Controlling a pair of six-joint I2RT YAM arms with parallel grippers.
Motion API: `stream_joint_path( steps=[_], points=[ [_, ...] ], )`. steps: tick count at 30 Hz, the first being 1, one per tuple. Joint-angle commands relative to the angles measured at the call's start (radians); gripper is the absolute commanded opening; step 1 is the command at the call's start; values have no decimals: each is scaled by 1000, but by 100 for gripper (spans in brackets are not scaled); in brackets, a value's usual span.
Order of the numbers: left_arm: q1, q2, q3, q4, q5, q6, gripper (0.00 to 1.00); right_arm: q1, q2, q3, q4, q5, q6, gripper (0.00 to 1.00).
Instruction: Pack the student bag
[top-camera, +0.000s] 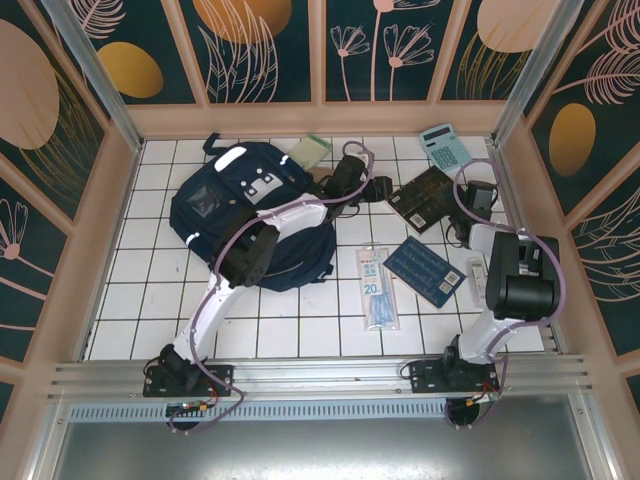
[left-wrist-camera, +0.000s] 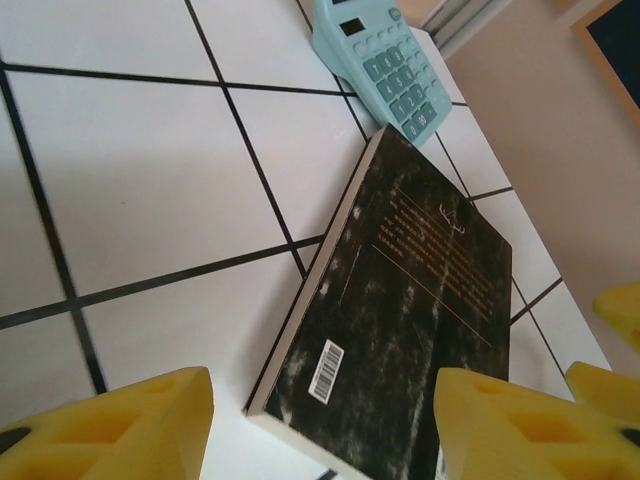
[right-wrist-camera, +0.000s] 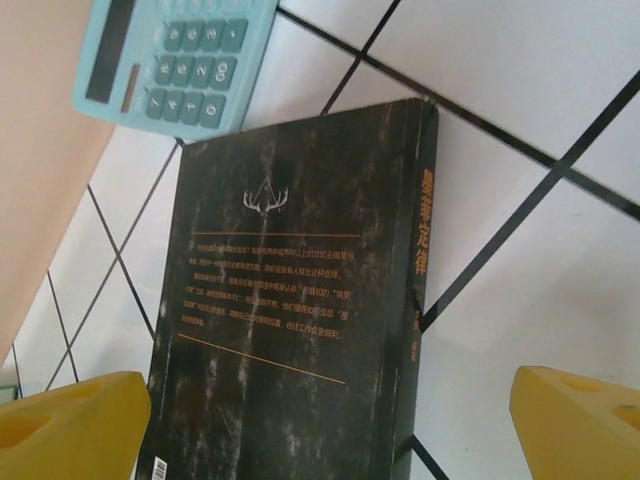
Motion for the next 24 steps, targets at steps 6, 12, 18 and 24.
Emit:
stream_joint_path(
  steps=[6, 12, 18, 24],
  points=[
    [-16, 187, 217, -30, 102, -30, 61, 12, 121, 96, -16, -107, -41, 87],
    [-24, 235, 262, -67, 104, -27, 61, 40, 144, 96, -13, -125, -58, 87],
    [-41, 211, 201, -72, 193, -7, 59, 74, 149, 98, -14, -129, -80, 88],
    [-63, 44, -86, 44, 200, -10, 57, 116, 129, 98, -25, -133, -117, 88]
  ],
)
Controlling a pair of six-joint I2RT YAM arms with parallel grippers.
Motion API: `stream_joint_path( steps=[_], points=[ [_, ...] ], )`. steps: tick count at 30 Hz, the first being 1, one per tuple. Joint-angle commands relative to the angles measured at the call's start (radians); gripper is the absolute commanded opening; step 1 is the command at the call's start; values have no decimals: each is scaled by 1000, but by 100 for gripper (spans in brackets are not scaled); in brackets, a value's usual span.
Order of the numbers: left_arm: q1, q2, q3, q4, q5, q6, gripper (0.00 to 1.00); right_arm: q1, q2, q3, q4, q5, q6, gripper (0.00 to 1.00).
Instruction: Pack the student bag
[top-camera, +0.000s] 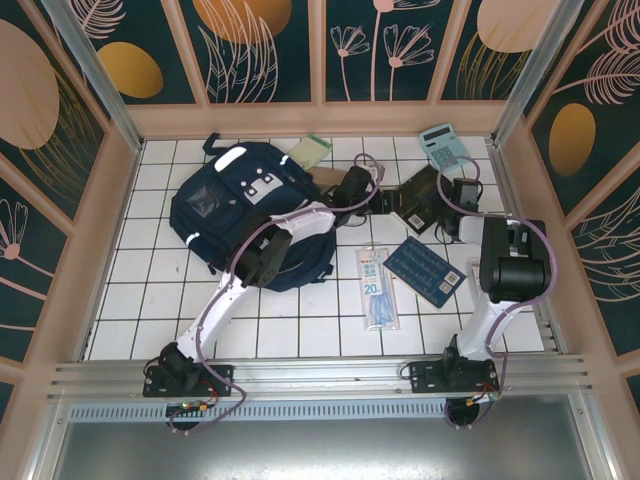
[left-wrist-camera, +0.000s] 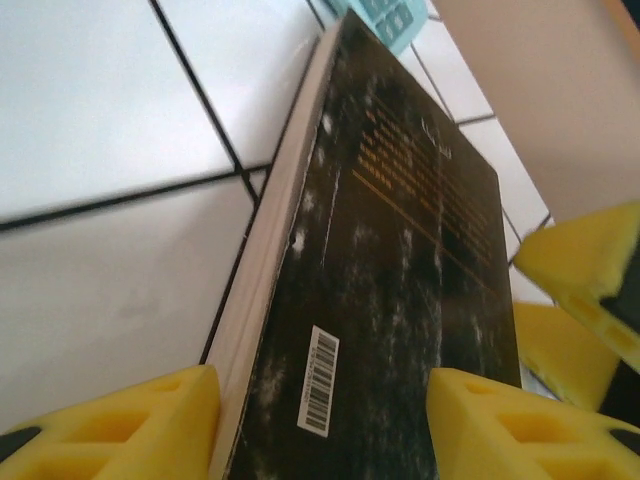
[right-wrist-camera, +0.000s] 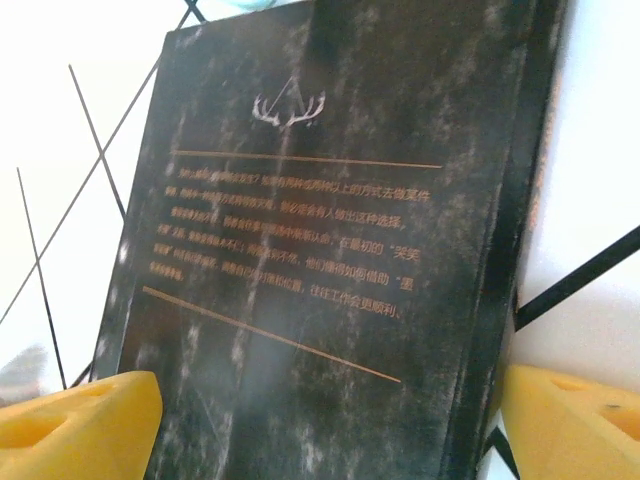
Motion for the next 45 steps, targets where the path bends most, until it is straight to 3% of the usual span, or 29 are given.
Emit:
stream_joint_path(
  steps=[1, 6, 11, 14, 19, 24, 28, 36, 40, 45],
  points=[
    [-43, -113, -200, 30, 64, -22, 57, 51, -4, 17, -16, -54, -31, 88],
    [-61, -277, -436, 87, 8, -38, 57, 79, -60, -19, -24, -37, -53, 88],
    [-70, -399, -590, 72, -121, -48, 60, 96, -100, -27, -66, 33, -86, 88],
    [-69, -399, -550, 17, -188, -18, 63, 102, -108, -14, -98, 88, -102, 88],
    [-64, -283, -339, -119, -240, 23, 62, 102, -84, 2, -134, 139, -129, 88],
    [-48, -147, -150, -200, -235, 21, 61, 99, -54, 8, -132, 138, -140, 88],
    [-42, -68, -46, -256, -234, 21, 60, 100, -32, 15, -122, 108, -145, 88],
    [-41, -35, -35, -281, -226, 16, 45, 100, 13, 23, -103, 36, -145, 88],
    [-42, -33, -49, -264, -201, 8, 35, 96, 4, 9, -43, -88, -133, 87],
    [-42, -33, -69, -243, -167, -11, 31, 64, -20, -30, 82, -294, -74, 84]
  ],
)
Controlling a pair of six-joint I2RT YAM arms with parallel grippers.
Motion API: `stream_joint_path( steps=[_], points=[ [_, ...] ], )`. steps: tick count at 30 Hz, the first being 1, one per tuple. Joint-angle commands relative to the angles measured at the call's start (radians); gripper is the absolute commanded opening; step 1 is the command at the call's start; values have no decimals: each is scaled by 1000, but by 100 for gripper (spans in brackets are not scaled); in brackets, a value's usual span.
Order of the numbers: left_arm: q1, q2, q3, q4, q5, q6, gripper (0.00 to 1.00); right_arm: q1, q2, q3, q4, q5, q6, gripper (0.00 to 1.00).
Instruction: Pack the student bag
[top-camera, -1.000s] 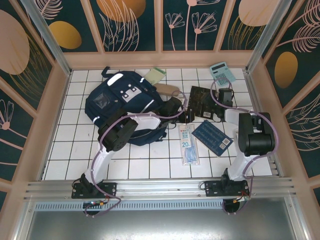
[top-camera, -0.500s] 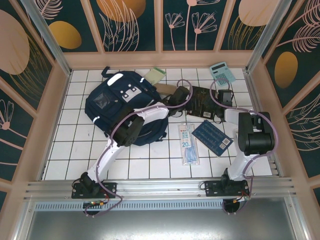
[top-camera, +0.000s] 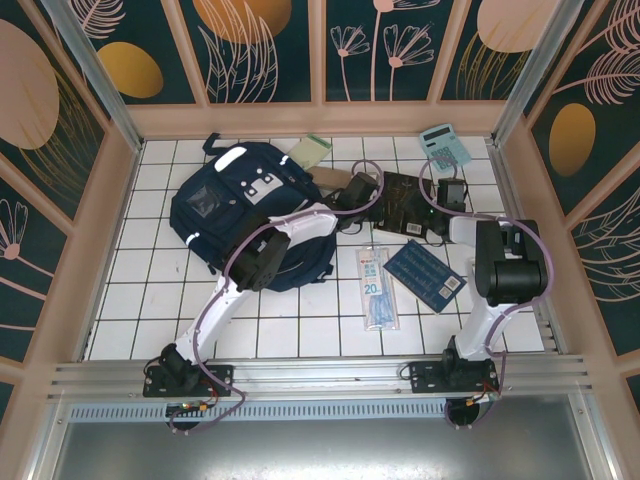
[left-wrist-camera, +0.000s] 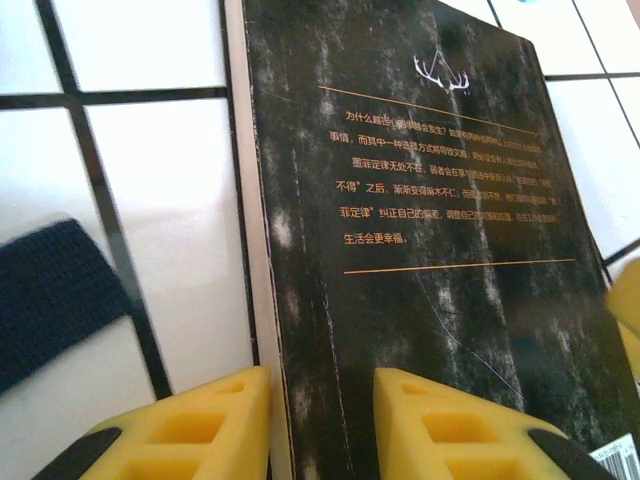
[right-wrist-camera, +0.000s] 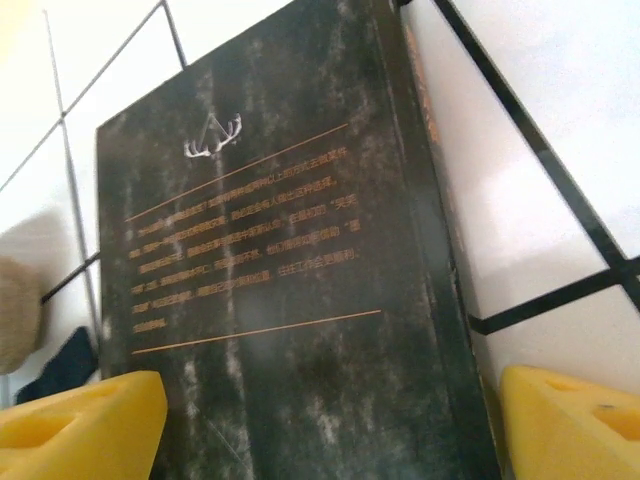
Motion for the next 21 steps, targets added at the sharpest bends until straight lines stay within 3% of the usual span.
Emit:
stream_joint_path(
  steps=[1, 10, 15, 18, 21],
  points=[
    [-7, 43, -29, -21, 67, -20, 31, -18, -6, -33, 153, -252, 69, 83],
    [-6, 45, -37, 0, 108, -35, 31, -32, -84, -108, 380, -452, 166, 78],
    [-7, 45, -38, 4, 115, -34, 31, -31, -120, -130, 421, -473, 159, 77],
    [-6, 44, -41, 6, 118, -34, 31, -30, -113, -121, 394, -463, 147, 76],
    [-6, 41, -41, 9, 120, -34, 31, -23, -73, -55, 219, -387, 95, 74]
  ],
)
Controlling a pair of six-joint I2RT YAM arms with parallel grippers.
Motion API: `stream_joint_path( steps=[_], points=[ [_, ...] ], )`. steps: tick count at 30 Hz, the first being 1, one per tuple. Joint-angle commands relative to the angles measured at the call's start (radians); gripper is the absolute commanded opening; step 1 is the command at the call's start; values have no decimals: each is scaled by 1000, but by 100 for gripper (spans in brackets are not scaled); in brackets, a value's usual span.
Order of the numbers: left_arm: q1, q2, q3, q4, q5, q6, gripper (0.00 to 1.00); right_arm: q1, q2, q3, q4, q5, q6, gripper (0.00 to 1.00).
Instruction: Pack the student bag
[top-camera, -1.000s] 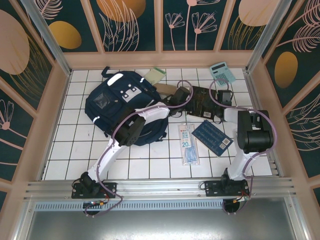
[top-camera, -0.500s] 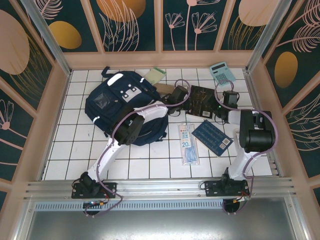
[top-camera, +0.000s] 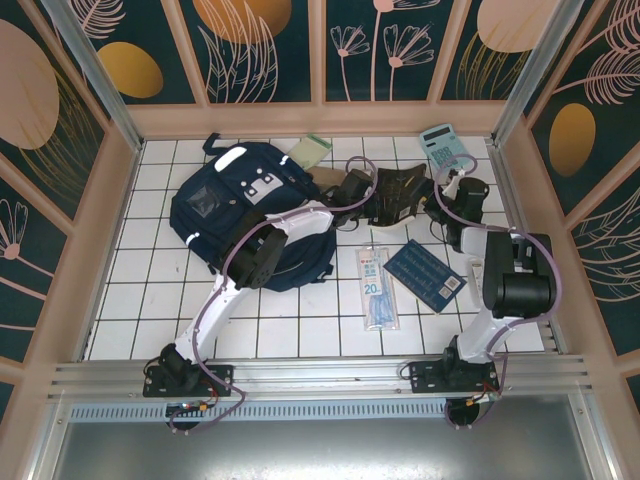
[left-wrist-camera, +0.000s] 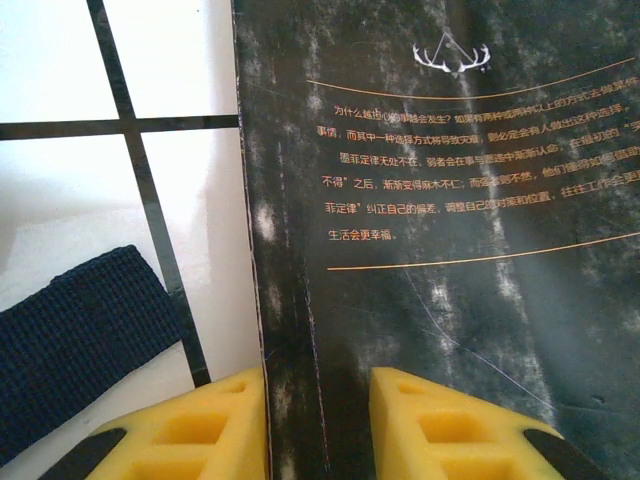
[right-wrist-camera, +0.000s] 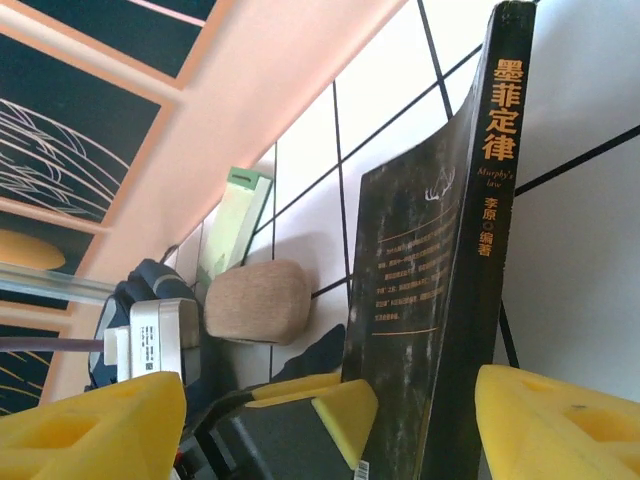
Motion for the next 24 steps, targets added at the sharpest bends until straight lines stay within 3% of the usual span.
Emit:
stream_joint_path(
  steps=[1, 11, 20, 24],
  points=[
    [-30, 40, -33, -10, 90, -5, 31, 43, 41, 61, -146, -39, -38, 73],
    [-30, 39, -35, -8, 90, -5, 31, 59, 82, 100, -306, 87, -96, 68],
    [-30, 44, -36, -7, 96, -7, 31, 69, 87, 49, -196, 6, -93, 60],
    [-30, 32, -34, -27, 76, 11, 34, 89, 73, 102, -358, 169, -162, 67]
  ],
)
